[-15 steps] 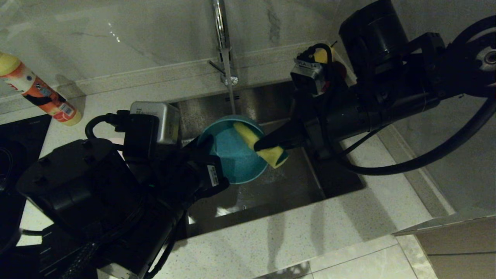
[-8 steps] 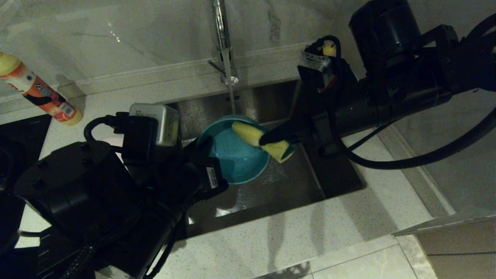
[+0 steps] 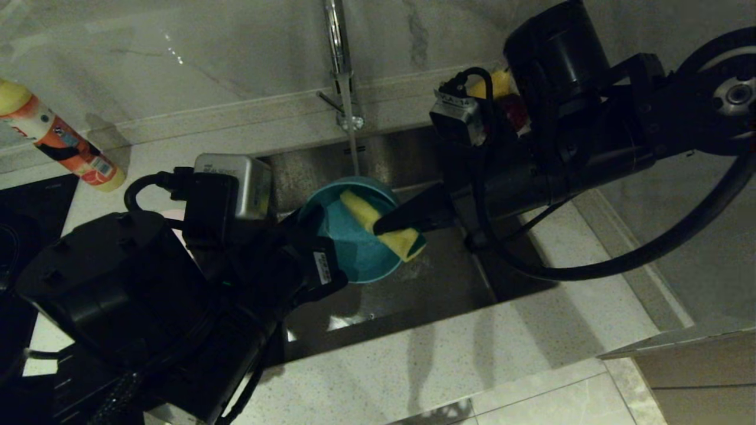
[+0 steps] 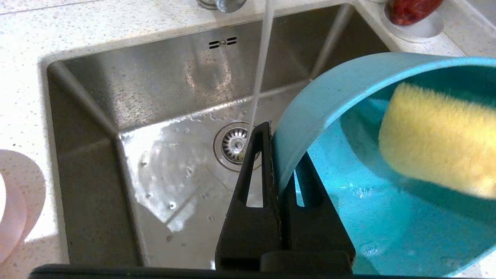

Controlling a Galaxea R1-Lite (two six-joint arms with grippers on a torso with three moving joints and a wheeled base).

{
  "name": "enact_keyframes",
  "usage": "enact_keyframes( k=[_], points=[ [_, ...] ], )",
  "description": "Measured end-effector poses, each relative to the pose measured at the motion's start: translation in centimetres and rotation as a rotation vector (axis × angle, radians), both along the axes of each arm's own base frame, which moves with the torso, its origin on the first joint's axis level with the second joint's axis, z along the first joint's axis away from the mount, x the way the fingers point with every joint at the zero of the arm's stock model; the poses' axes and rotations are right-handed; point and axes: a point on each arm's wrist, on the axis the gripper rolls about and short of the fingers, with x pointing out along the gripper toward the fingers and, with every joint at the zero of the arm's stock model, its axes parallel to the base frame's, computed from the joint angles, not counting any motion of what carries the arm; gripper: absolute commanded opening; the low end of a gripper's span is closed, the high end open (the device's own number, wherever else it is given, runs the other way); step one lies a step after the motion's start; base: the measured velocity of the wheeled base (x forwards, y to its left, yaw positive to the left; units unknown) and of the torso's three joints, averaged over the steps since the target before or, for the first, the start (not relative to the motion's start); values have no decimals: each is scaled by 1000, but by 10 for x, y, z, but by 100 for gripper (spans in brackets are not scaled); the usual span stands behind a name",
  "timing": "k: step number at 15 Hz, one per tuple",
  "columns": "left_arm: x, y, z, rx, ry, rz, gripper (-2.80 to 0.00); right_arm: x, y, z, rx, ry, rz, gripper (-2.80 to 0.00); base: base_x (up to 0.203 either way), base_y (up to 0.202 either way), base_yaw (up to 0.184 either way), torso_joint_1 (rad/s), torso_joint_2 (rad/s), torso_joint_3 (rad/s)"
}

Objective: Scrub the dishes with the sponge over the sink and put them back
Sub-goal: Wipe the bowl

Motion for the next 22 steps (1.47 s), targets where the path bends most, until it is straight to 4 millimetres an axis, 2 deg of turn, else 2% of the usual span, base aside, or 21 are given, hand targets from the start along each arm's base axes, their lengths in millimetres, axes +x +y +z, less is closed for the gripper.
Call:
enact_keyframes(
  k=[6,10,16,22],
  points=[
    [1,-1,6,-18,-16,-1,-280,-4,9,-14,-45,56,25,-280,0,0,0,0,0,0],
    [1,0,8,-22,-20,1,-280,-4,5,-20,-65,77,14,-280,0,0,0,0,0,0],
    [-1,3,7,-22,-17,6,-280,-1,-13,-8,-38,44,-33,-280,0,0,0,0,0,0],
    [-2,5,-2,1,4,1,-280,2,-15,11,26,-39,-44,-280,0,0,0,0,0,0]
  ],
)
